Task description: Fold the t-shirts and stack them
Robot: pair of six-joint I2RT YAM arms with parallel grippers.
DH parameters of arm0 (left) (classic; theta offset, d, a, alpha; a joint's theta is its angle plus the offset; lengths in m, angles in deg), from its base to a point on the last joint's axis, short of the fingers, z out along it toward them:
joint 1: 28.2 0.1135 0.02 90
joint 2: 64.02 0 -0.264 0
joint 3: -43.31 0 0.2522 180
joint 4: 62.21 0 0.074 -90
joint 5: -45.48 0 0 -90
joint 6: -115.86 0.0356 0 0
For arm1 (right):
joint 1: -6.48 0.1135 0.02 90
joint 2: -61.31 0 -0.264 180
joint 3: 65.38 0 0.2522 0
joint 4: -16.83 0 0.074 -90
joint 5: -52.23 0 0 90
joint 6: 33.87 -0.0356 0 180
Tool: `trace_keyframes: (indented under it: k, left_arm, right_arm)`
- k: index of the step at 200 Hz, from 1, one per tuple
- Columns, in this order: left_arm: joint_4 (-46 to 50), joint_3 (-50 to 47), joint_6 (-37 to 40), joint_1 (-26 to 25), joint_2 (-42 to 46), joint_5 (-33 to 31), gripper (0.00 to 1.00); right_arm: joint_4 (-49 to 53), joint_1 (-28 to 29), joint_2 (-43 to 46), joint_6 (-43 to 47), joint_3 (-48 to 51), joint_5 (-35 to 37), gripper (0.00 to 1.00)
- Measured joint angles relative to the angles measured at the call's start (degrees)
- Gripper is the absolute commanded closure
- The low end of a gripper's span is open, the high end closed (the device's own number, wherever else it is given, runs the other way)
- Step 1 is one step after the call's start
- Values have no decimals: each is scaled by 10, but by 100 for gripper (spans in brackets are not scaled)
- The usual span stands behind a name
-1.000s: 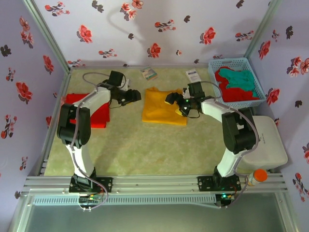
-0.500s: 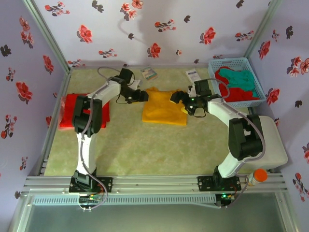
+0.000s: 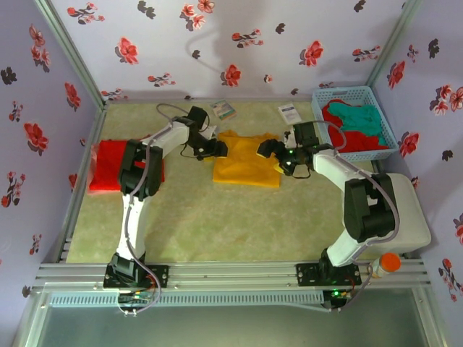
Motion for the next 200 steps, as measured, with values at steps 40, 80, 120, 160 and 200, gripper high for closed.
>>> trace_keyframes:
  k: [40,80,120,160,200]
  left_arm:
    - [28,52,-4,-5,-32,16,41]
    - [40,74,-4,-13,-48,21,47]
    - [51,93,-11,-21,-66,23,74]
    - [64,110,-12,-23,-75,25,100]
    - [87,121,11,-25,-76,8,100]
  right_arm:
    - [1,0,0,0,3,0,6]
    - [2,-6,4,0,12,0,7]
    - [2,-14,7,0,16,0,7]
    - [3,-26,24,3,25,0,7]
    - [7,-37,43,8,34,0,7]
